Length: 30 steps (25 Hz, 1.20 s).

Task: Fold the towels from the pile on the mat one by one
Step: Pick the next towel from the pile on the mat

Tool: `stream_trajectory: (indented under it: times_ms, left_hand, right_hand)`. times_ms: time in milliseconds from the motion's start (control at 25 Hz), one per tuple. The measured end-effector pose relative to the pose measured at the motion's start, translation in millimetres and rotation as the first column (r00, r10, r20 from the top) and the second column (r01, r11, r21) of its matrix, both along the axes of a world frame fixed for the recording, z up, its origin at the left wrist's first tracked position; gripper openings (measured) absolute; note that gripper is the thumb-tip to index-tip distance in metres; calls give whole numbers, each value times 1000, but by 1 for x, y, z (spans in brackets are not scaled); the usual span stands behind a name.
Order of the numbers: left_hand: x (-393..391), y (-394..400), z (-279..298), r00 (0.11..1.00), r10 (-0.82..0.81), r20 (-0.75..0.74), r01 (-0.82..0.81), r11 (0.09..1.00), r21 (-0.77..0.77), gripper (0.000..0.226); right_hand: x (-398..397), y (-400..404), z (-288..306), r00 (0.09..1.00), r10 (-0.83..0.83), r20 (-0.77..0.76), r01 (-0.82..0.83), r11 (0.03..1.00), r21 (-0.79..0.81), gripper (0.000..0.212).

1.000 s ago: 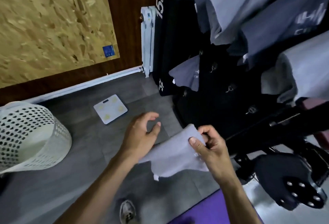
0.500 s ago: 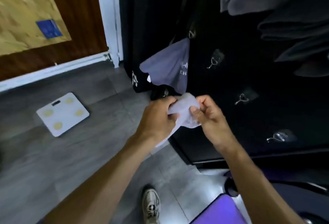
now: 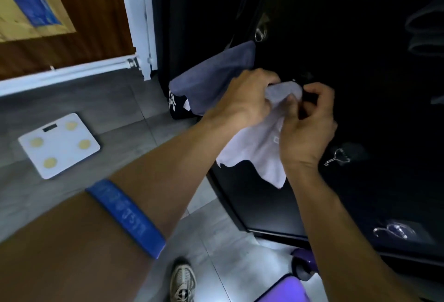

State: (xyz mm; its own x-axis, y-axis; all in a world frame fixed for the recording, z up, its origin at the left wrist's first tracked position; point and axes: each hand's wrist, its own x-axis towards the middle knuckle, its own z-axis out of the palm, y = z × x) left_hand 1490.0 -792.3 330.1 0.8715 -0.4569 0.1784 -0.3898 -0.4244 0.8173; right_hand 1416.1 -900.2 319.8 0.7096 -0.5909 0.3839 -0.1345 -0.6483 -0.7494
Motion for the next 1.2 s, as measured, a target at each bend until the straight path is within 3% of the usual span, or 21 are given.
stream_trajectory:
  times_ms: [120, 280, 440, 520, 600, 720, 800, 960, 1080, 1200]
  left_hand:
    - [6, -5, -7, 998, -65, -11, 65, 995, 70, 21]
    - [6, -16, -23, 982, 58, -182, -30, 988, 151, 43]
    - [8, -18, -32, 978, 64, -197, -28, 983, 179, 31]
    - [11, -15, -37, 983, 75, -170, -36, 974, 222, 34]
    - [8, -14, -40, 980, 127, -154, -91, 971, 222, 33]
    - [4, -9, -46, 984, 166, -68, -155, 977, 149, 28]
    - [0, 4, -50, 976, 208, -64, -202, 976, 85, 7]
    - [-38, 47, -58, 937, 331, -115, -329, 944, 36, 47]
    - [-90, 96, -56, 904, 376, -204, -372, 926, 61, 53]
    - [-155, 167, -39, 879, 389, -276, -369, 921, 123, 54]
  right_hand:
    - [-1, -1, -8, 994, -58, -95, 37, 976, -213, 16]
    - [-4, -1, -21, 946, -141, -292, 40, 944, -327, 25]
    - [-5, 1, -9, 929, -180, -323, 23, 900, -435, 21]
    - [-8, 10, -4, 961, -140, -238, -8, 847, -532, 28]
    - [-5, 17, -5, 955, -14, -296, -171, 790, -589, 43]
    - [4, 15, -12, 858, -5, -513, -350, 726, -592, 63]
    - [7, 15, -15, 833, -40, -552, -363, 713, -600, 68]
    - [10, 21, -12, 784, -82, -615, -394, 701, -595, 72]
    - [-4, 25, -4, 758, -47, -651, -399, 755, -520, 81]
    - [-60, 48, 12, 821, -38, -570, -303, 817, -491, 82]
